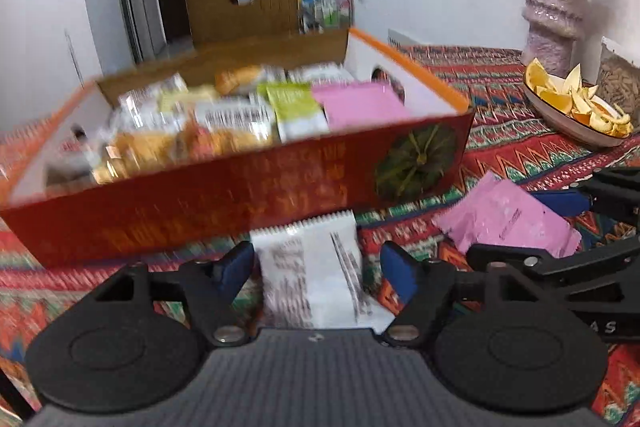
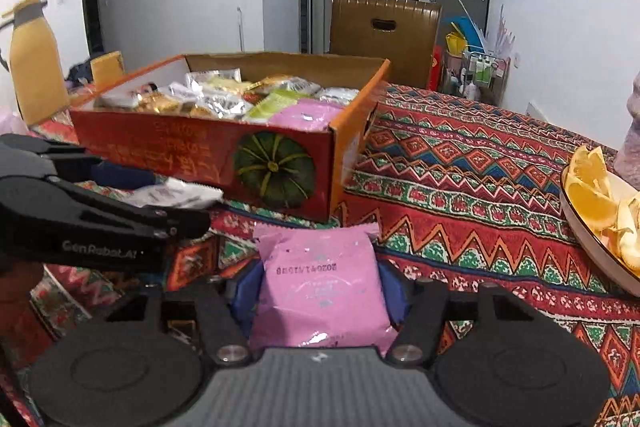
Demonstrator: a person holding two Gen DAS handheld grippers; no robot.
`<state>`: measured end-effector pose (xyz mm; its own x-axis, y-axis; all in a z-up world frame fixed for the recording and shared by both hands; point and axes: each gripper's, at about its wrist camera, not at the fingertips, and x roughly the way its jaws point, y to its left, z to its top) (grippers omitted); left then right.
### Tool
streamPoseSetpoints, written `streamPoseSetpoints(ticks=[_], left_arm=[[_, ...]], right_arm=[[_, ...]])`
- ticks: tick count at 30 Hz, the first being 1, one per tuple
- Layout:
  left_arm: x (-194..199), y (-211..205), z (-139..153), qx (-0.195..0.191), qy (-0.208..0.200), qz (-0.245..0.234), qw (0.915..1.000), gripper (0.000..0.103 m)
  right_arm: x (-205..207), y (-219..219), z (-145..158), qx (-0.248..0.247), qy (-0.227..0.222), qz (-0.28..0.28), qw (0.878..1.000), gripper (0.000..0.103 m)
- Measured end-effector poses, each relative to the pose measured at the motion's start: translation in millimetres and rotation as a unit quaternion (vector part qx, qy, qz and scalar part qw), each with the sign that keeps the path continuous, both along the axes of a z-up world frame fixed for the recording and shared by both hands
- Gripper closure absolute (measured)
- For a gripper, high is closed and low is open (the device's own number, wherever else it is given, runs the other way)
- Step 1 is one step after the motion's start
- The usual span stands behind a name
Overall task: Organize snacks
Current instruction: 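Grasp the pink packet with the right tool while the left tool grasps the white packet, then carry both packets over the box and release them inside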
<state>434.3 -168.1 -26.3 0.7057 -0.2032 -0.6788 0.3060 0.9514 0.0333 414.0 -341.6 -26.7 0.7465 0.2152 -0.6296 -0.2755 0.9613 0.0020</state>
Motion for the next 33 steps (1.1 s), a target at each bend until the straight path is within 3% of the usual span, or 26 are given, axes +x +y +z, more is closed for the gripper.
streamPoseSetpoints(ticks=[1,4,5,8,14,18,23,27,33], left_arm=[[-2,2,-2,-0.01,-0.004,0.002,0.9999,0.032],[-8,1,-1,-0.006,-0.016,-0.02,0.9997,0.058],[-10,1,1,-0.002,-0.011,-0.021,0.9997,0.06],[-21,2,13,0.015,-0.009,-0.008,0.9998,0.062],[-94,49,60,-0.04,-0.047,0.019,0.9979,0.062],[-141,82,70,-0.067,-0.045,0.057,0.9951,0.062],[-181,120,73,-0.063,-0.035,0.093,0.9931,0.062],[-203,141,77,-0.075,-0.043,0.097,0.9915,0.062],[-221,147,74,-0.089,-0.043,0.067,0.9928,0.062]], right_arm=[[0,0,0,0.0,-0.001,-0.001,1.0,0.041],[2,-1,0,0.006,0.001,-0.001,1.0,0.041],[2,-1,0,0.008,0.0,-0.001,1.0,0.042],[2,-1,-1,0.009,-0.003,-0.005,1.0,0.042],[1,1,-2,0.004,-0.01,-0.008,1.0,0.042],[1,1,-3,0.004,-0.01,-0.01,1.0,0.042],[-4,8,1,-0.007,0.0,-0.026,1.0,0.043],[-45,23,7,-0.008,0.013,-0.011,1.0,0.043],[-151,44,22,0.014,-0.014,-0.02,1.0,0.042]])
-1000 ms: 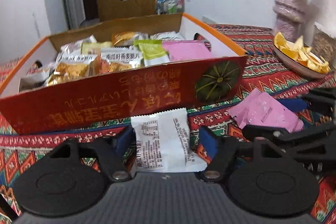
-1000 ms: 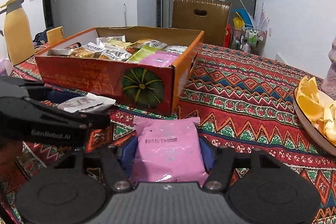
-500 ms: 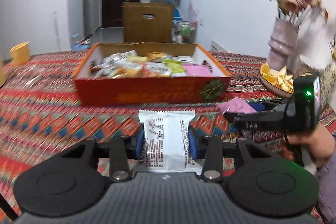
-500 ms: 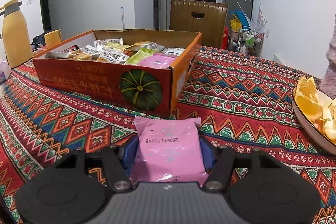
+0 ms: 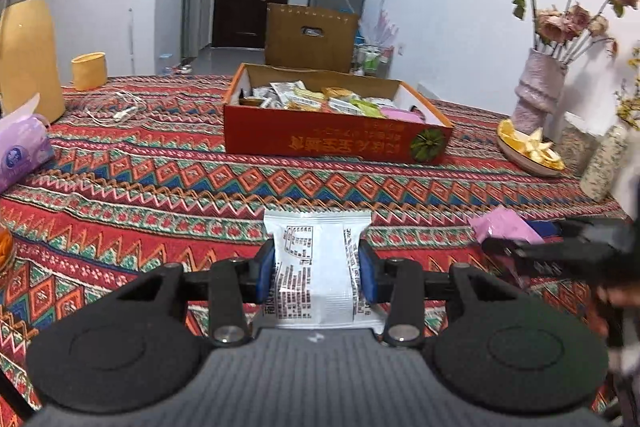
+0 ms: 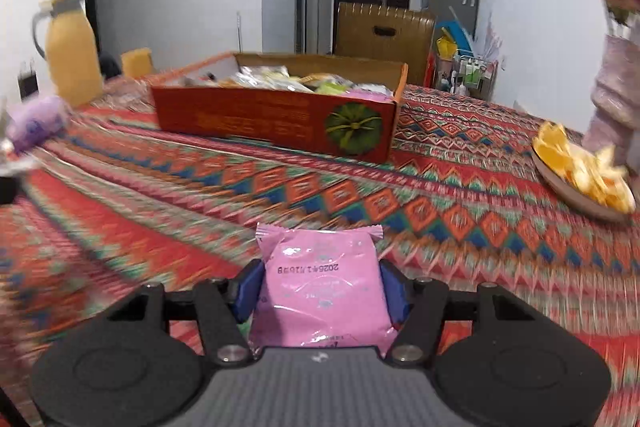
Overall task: Organize snacks
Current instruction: 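Carry both packets over the box and release them inside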
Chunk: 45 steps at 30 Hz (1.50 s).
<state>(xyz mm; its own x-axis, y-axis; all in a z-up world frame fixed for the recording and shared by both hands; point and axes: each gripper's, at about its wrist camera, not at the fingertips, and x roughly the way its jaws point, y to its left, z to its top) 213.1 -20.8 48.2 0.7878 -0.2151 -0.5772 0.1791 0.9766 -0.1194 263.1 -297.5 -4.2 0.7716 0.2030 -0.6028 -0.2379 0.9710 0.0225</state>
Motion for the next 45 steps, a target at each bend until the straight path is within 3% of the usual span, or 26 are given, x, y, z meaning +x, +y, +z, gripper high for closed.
streamPoseSetpoints(ticks=[3,8,13,20,27,31,35,39,45], left_arm=[[-5,0,-4,-0.004,0.004,-0.016,0.9999,0.062],[-7,4,-5,-0.01,0.004,-0.028,0.9996,0.062],[-1,8,4,-0.01,-0.01,-0.034,0.9993,0.062],[54,10,54,-0.012,-0.063,-0.054,0.9964,0.062],[149,-2,94,-0.02,-0.082,-0.054,0.995,0.062],[226,-12,93,-0.046,-0.035,-0.051,0.997,0.062],[293,-34,75,-0.053,0.001,-0.044,0.9976,0.062],[353,-57,43,-0.052,0.053,-0.034,0.9966,0.062],[407,-71,-1,-0.063,0.105,-0.02,0.9923,0.062]], right_arm=[[-45,9,6,0.038,-0.008,-0.016,0.999,0.042],[-73,18,8,0.061,-0.004,-0.039,0.997,0.042],[-70,23,18,0.049,-0.017,-0.036,0.998,0.042],[-37,16,64,0.042,-0.081,0.002,0.996,0.042],[60,9,122,0.032,-0.13,0.036,0.99,0.042],[144,9,131,0.034,-0.112,0.042,0.992,0.042],[229,12,115,0.037,-0.075,0.031,0.996,0.042],[306,7,82,0.071,-0.019,-0.003,0.997,0.042],[376,16,34,0.019,0.016,-0.058,0.998,0.04]])
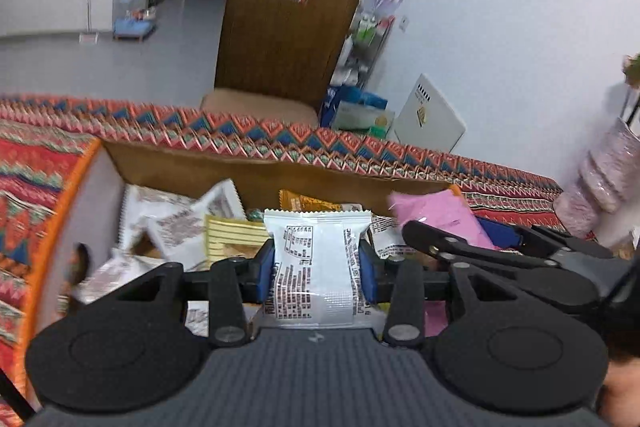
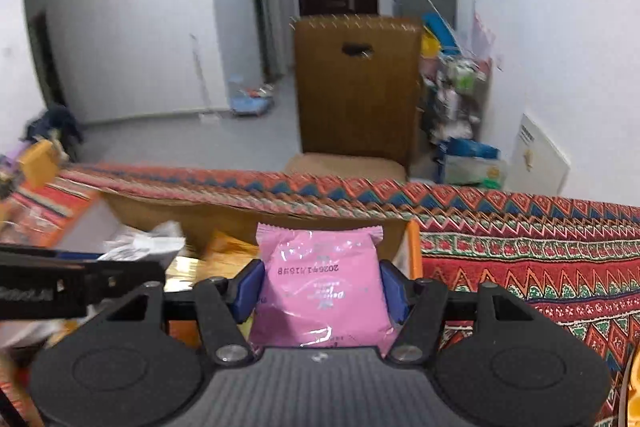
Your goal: Organize snacks
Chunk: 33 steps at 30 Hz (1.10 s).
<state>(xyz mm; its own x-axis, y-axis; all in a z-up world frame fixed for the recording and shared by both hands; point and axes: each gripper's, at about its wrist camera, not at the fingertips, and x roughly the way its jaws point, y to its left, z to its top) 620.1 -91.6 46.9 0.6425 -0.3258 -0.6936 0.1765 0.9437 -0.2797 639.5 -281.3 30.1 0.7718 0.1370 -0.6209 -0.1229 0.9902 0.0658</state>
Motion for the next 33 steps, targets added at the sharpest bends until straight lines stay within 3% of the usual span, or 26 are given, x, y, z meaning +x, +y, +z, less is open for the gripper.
streamPoseSetpoints(ticks=[2,6,9,18,20,25,27,30,33], left_arm=[[10,-3,-11,-0.013,0.011,-0.004,0.9999,0.062],[16,-3,-19,-0.034,0.015,-0.006,0.9993,0.06],[12,-2,-18,-0.034,0.009,-0.006,0.9994,0.045],[-27,16,30,0.006,-0.05,-0.021,0.9985,0.041],[-43,23,49,0.025,-0.072,-0.018,0.9969,0.035],[-90,51,92,0.06,-0.114,-0.016,0.9916,0.032],[-118,62,110,0.072,-0.138,-0.013,0.9877,0.025],[-173,78,131,0.085,-0.183,-0.009,0.9794,0.005],[-231,90,142,0.096,-0.226,-0.013,0.9691,0.003]], right_arm=[[4,1,-6,-0.013,0.001,-0.008,1.0,0.03],[-5,-2,0,-0.038,-0.034,-0.017,0.999,0.03],[-14,-7,6,-0.034,-0.04,-0.016,0.998,0.026],[-63,-15,55,-0.038,-0.064,0.007,0.997,0.017],[-76,-13,68,-0.043,-0.067,0.013,0.997,0.016],[-121,-13,104,-0.043,-0.088,0.016,0.995,0.009],[-147,-14,118,-0.045,-0.102,0.017,0.994,0.007],[-194,-14,136,-0.043,-0.121,0.021,0.992,0.005],[-239,-16,148,-0.028,-0.137,0.025,0.99,0.0]])
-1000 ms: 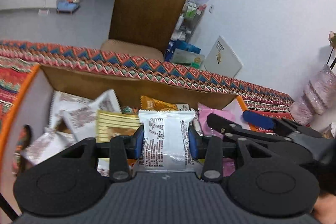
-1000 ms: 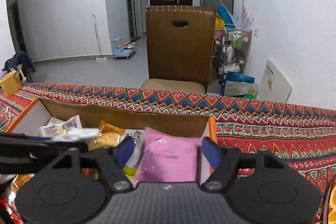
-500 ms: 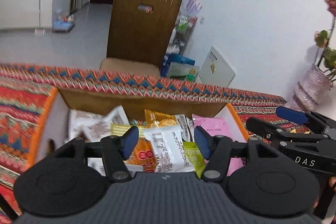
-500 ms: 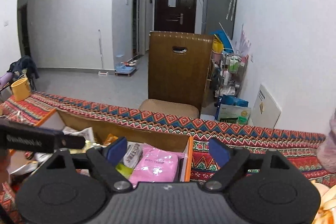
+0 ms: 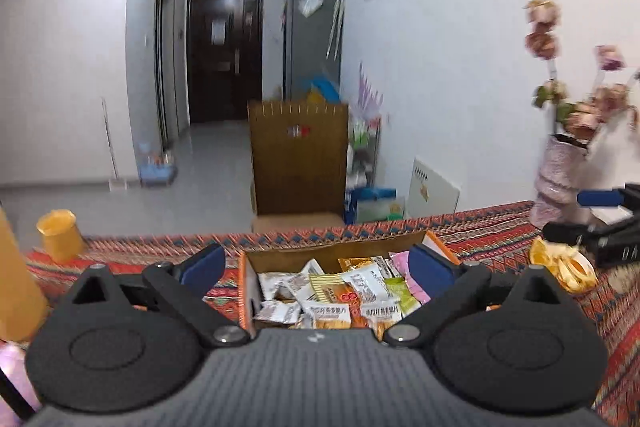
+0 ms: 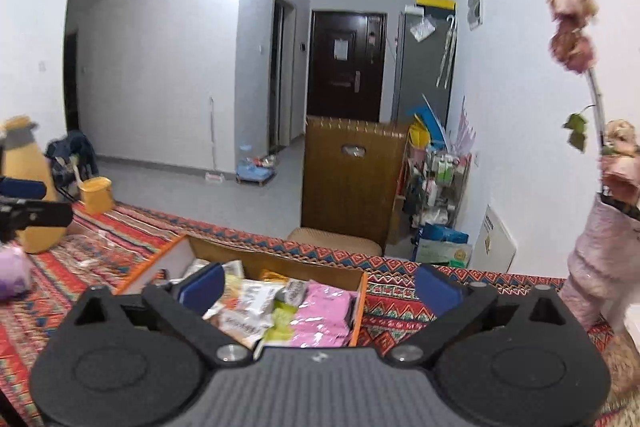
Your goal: Organize snacks
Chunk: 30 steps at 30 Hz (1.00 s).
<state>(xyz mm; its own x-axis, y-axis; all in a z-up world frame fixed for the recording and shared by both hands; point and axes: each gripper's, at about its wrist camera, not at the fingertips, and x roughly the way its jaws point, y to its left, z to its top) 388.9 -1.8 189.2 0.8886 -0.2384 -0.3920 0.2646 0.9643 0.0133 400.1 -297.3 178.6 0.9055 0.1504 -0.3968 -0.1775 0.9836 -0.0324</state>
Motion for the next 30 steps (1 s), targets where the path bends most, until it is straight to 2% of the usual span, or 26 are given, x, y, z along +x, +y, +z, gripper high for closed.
streamPoseSetpoints(ticks=[1,5,9,12,15,20,22,24,27,30], left_arm=[[-20,4,2,0.004,-0.012,0.004,0.9999,0.0],[-102,23,5,0.001,-0.05,0.041,0.9979,0.0],[-176,43,-8,-0.016,-0.057,0.046,0.9972,0.0],[-230,57,-23,-0.019,-0.061,0.049,0.9968,0.0],[-275,67,-41,-0.02,-0.061,0.053,0.9966,0.0],[-335,68,-78,-0.035,-0.051,0.075,0.9952,0.0],[-353,71,-91,-0.036,-0.048,0.085,0.9945,0.0],[-373,73,-106,-0.045,-0.046,0.09,0.9939,0.0],[-393,75,-125,-0.053,-0.025,0.088,0.9944,0.0],[-406,67,-140,-0.036,-0.026,0.087,0.9952,0.0]], right_arm=[[-18,-1,3,0.004,-0.005,0.003,1.0,0.0],[-95,-9,7,0.009,-0.028,0.009,1.0,0.0],[-178,-15,-1,0.02,-0.052,0.018,0.998,0.0],[-238,-15,-17,0.011,-0.072,0.027,0.997,0.0],[-282,-16,-37,0.007,-0.073,0.015,0.997,0.0],[-350,-5,-78,-0.008,-0.071,-0.004,0.997,0.0],[-373,2,-95,-0.02,-0.087,-0.001,0.996,0.0],[-391,9,-113,-0.021,-0.092,-0.007,0.995,0.0],[-412,22,-134,-0.012,-0.077,0.005,0.997,0.0],[-429,36,-153,-0.008,-0.075,0.018,0.997,0.0]])
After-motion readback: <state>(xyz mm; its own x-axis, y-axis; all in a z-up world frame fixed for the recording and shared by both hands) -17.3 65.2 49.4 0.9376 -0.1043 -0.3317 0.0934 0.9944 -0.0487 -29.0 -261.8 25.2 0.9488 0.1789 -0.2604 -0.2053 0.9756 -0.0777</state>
